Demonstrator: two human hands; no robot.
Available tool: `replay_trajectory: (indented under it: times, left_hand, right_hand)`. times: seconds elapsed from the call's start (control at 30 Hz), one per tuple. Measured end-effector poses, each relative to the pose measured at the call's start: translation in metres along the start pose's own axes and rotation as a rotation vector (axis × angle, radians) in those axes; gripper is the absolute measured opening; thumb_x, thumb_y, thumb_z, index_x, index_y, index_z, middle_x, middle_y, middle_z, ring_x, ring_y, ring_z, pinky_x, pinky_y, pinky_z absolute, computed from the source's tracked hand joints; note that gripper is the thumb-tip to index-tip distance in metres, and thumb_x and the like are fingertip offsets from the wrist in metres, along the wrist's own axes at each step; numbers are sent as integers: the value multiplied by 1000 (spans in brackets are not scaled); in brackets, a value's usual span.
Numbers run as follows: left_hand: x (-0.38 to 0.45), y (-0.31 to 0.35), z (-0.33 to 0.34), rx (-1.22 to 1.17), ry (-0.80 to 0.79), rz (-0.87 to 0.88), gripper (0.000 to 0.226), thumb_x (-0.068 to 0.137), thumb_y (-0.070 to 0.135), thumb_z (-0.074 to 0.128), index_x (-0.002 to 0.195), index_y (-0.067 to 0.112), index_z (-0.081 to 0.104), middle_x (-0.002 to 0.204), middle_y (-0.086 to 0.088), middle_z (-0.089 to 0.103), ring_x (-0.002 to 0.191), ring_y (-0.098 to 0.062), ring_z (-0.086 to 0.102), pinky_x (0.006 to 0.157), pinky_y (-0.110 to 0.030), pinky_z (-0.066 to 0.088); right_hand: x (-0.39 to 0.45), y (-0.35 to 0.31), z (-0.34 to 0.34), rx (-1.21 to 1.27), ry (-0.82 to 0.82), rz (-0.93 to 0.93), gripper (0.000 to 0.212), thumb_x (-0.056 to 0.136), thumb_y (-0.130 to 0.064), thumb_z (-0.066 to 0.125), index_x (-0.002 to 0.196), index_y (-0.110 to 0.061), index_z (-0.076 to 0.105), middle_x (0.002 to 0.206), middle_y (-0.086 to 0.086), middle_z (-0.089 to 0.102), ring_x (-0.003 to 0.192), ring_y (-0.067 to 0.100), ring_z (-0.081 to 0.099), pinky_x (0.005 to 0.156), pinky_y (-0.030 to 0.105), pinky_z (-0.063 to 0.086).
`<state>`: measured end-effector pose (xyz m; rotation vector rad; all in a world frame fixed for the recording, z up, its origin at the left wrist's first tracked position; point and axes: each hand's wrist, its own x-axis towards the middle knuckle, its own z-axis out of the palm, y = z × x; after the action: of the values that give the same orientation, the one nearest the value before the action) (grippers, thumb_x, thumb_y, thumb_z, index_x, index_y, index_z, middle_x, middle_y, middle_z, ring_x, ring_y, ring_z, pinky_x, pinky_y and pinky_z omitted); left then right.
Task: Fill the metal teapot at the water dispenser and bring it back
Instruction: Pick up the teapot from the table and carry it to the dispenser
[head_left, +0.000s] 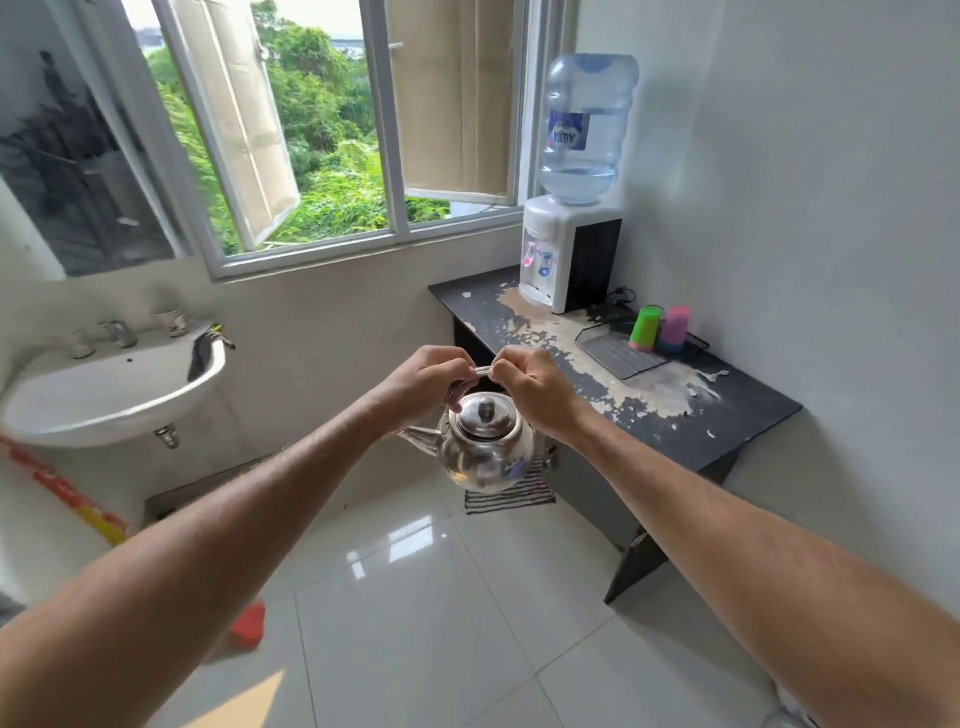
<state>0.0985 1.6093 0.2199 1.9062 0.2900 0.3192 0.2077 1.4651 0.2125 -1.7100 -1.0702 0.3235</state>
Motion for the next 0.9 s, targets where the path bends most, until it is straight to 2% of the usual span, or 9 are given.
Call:
replay_trajectory:
  times: [0.1, 0.17, 0.27, 0.4, 0.57, 0.67, 0.73, 0.8, 0.9]
  left_hand:
    - [59, -4, -27, -11, -33, 13, 19, 85, 17, 57, 74, 2, 62, 66, -3, 51, 58, -9, 49, 59, -27, 50]
    - [98, -3, -42, -18, -51, 23, 18, 81, 20, 56, 70, 7, 62, 64, 0, 51, 59, -11, 50, 58, -26, 50]
    - [158, -10, -58, -9, -85, 20, 19, 86, 16, 56, 71, 6, 62, 65, -3, 51, 62, -15, 49, 58, -25, 49]
    - [238, -19, -69, -11, -101, 39, 31, 82, 19, 54, 82, -11, 63, 71, -11, 50, 61, -13, 48, 58, -23, 47]
    - [352, -43, -75, 23, -146, 43, 21, 93, 8, 55, 74, 2, 60, 67, -6, 49, 62, -16, 45, 65, -35, 41]
    - [435, -58, -77, 54, -161, 42, 28, 100, 0, 51, 73, 4, 60, 66, -2, 49, 60, -10, 47, 64, -29, 46]
    - [473, -62, -77, 67, -159, 44, 28, 99, -1, 51, 74, 5, 61, 65, 0, 51, 58, -7, 48, 61, -22, 47]
    - [517, -65, -76, 67, -150, 42, 24, 100, 0, 52, 78, 2, 63, 66, 0, 53, 56, -5, 50, 58, -16, 46]
    - [576, -70, -76, 62, -173, 30, 26, 103, 4, 50, 81, 2, 63, 68, 0, 54, 54, 1, 50, 56, -11, 43]
  right_hand:
    - [56, 8, -4, -5, 38, 15, 23, 88, -20, 50, 65, -17, 51, 59, -4, 46, 47, -1, 37, 47, 20, 33]
    - [92, 14, -8, -9, 55, 34, 23, 89, -20, 50, 66, -16, 50, 61, -1, 46, 48, 2, 38, 48, 20, 34]
    - [145, 33, -16, -30, 87, 66, 28, 98, -10, 51, 71, -11, 52, 62, -1, 46, 47, -1, 38, 48, 18, 35]
    - [216, 67, -35, -46, 113, 89, 23, 100, -8, 51, 79, -3, 57, 63, 1, 47, 52, 6, 40, 53, 26, 36]
    - [308, 126, -67, -61, 140, 92, 26, 99, -9, 51, 84, 12, 57, 65, 4, 47, 54, 10, 39, 54, 29, 35]
    - [372, 164, -91, -67, 152, 106, 27, 98, -11, 52, 81, 9, 56, 65, 2, 46, 58, 12, 39, 60, 34, 35]
    - [401, 181, -105, -79, 145, 122, 25, 99, -13, 52, 77, -2, 56, 65, 1, 48, 59, 12, 41, 62, 35, 36]
    - [435, 198, -122, -89, 135, 135, 24, 98, -15, 52, 75, -11, 54, 66, 1, 50, 61, 13, 43, 63, 37, 39]
    - [484, 224, -145, -98, 134, 147, 24, 96, -19, 52, 73, -13, 53, 65, 1, 50, 60, 13, 44, 61, 36, 39]
